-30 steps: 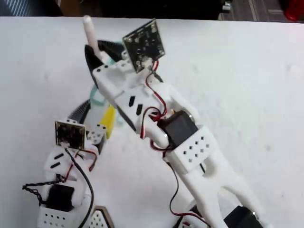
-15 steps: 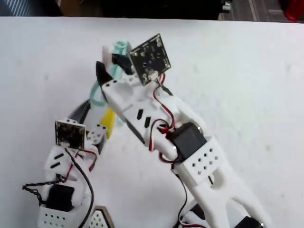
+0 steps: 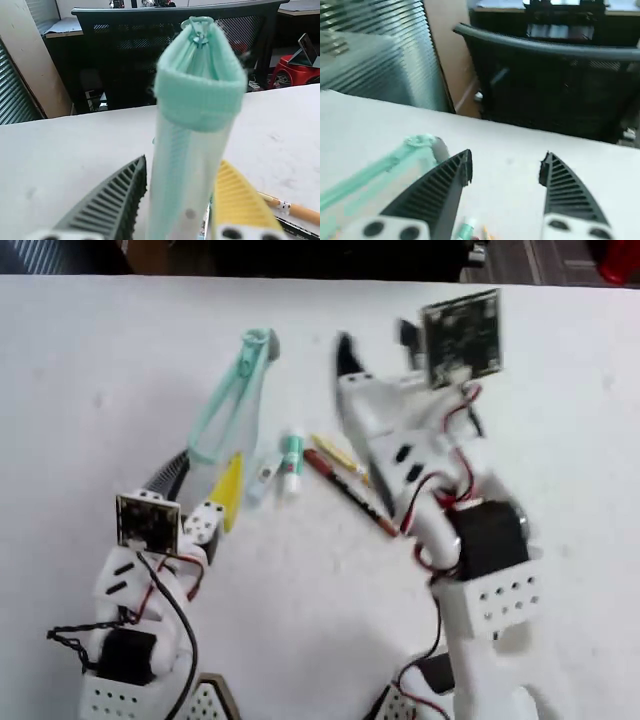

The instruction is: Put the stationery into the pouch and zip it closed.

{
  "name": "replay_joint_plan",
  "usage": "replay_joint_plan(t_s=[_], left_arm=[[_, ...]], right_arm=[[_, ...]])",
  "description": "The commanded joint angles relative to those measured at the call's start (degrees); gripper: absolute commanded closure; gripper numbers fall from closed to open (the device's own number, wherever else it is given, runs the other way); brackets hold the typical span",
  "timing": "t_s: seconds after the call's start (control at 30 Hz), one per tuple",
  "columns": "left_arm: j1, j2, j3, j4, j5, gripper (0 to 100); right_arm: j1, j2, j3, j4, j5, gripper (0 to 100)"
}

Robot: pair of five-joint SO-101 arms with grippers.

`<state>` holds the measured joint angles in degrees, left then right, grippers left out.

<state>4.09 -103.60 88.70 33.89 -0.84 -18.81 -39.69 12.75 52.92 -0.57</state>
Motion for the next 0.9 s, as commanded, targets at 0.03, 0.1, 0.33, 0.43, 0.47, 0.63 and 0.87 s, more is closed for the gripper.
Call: replay_joint_plan(t_s=[0.03,0.1,0.33,0.43,0.47,0.63,0.87], left_arm=[[0.0,-0.8,-2.0,-1.1,0.8,79],[0.0,-0.8,-2.0,-1.1,0.8,79],[0.0,-0.8,-0.1,-3.5,0.8,79],[0.0,-0.8,0.1,-3.6,0.8,79],[0.0,-0.8,0.0,-3.6,0.8,79],[0.0,-0.8,0.0,-3.6,0.8,79],[0.0,-0.8,0.0,-3.6,0.8,79]], right_arm=[[4.5,8.0,0.1,4.6,8.7,78.6],[4.8,13.7,-0.1,6.9,11.1,78.6],[4.5,34.5,-0.2,10.4,11.3,78.6],[4.3,41.6,-0.4,9.2,11.8,78.6],[4.4,43.2,-0.9,9.0,11.9,78.6],[3.6,47.8,-2.1,8.9,15.2,78.6],[1.5,48.8,-2.1,8.8,16.7,78.6]])
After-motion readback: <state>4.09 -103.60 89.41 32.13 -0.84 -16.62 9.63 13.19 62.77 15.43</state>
